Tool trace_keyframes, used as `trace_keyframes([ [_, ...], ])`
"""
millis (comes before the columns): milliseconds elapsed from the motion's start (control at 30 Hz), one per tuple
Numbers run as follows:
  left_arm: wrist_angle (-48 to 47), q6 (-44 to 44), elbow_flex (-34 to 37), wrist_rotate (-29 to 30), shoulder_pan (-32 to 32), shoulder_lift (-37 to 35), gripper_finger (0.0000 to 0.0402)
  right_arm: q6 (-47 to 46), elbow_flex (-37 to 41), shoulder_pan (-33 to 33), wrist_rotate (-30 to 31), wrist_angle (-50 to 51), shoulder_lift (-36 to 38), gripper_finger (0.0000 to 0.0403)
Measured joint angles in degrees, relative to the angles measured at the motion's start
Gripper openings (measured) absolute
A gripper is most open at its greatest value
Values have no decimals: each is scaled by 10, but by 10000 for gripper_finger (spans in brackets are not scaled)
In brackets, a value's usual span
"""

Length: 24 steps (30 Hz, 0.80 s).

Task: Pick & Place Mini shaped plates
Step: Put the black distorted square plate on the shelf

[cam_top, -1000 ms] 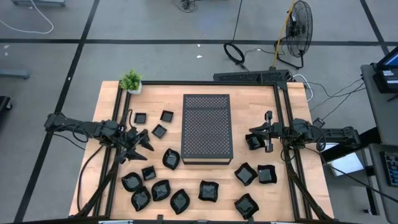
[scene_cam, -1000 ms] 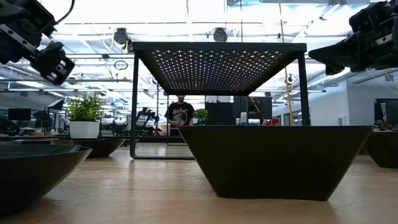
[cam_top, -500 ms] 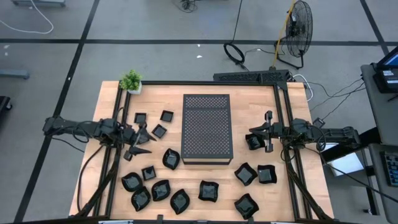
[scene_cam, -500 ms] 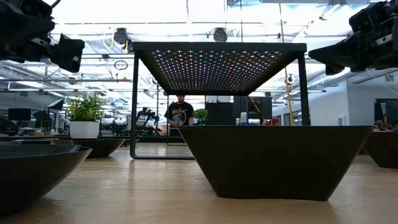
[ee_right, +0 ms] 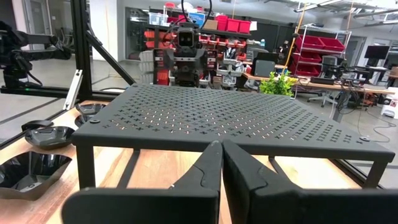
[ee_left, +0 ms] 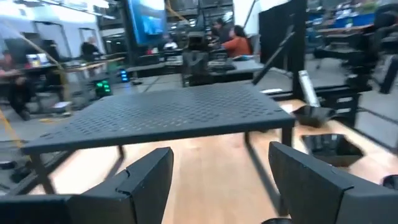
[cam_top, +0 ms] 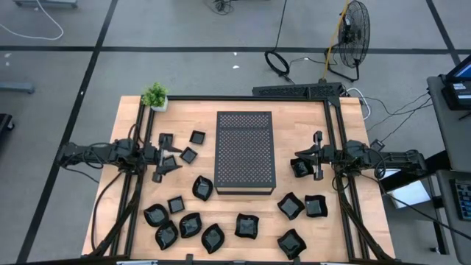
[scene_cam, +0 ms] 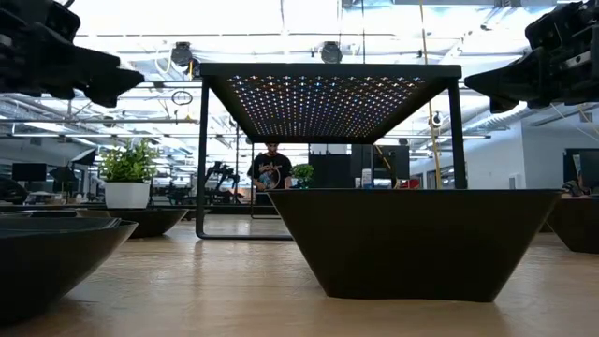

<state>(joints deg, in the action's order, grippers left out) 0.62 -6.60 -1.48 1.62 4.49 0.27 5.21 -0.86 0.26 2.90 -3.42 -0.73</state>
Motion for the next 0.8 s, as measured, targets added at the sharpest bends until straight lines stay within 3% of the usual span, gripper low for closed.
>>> trace_keyframes([
  [400, 16, -36, 0, 19, 0, 1, 269, 0, 0, 0, 0, 2, 0, 4],
  [800, 11, 4, 0, 30, 0, 1, 269, 28, 0, -1, 3, -2, 0, 4],
])
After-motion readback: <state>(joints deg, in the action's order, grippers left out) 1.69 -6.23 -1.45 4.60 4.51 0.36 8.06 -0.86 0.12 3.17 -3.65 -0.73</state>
